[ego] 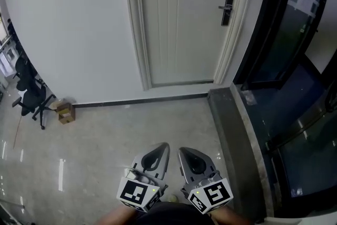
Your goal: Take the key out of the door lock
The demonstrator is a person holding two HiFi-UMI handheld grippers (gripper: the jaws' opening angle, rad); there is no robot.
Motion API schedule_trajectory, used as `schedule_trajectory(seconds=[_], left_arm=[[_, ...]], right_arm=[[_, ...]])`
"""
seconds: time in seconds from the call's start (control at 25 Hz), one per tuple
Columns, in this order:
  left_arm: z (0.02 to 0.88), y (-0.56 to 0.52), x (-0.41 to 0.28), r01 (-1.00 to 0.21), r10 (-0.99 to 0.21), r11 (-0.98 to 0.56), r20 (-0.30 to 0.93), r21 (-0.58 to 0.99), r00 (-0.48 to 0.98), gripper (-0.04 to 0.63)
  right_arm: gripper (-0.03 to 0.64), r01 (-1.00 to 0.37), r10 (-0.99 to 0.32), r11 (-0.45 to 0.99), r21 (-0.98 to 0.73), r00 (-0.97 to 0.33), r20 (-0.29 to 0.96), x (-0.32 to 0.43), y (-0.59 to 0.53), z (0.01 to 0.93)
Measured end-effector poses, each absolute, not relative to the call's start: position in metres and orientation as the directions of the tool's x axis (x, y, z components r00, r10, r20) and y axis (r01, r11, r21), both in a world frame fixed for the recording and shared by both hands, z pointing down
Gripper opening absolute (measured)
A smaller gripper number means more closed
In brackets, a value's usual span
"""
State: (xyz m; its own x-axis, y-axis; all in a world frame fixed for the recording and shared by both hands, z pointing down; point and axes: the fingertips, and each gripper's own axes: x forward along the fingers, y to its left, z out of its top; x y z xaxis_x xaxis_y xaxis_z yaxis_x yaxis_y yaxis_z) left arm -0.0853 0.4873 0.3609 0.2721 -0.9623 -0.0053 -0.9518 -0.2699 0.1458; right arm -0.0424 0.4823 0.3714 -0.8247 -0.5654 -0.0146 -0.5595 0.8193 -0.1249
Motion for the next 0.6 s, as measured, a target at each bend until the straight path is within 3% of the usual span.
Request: schedule_trajectory(seconds=[0.6], left_arm=[[0.367,0.393,-0.059,-0.907,-0.918,-0.394,-0.016,0.147,0.396,0.005]], right_arm=[[0.015,-0.682,-0.688,0.721,-0.124,-0.725,-0.009,-0.009,0.394,0.378]])
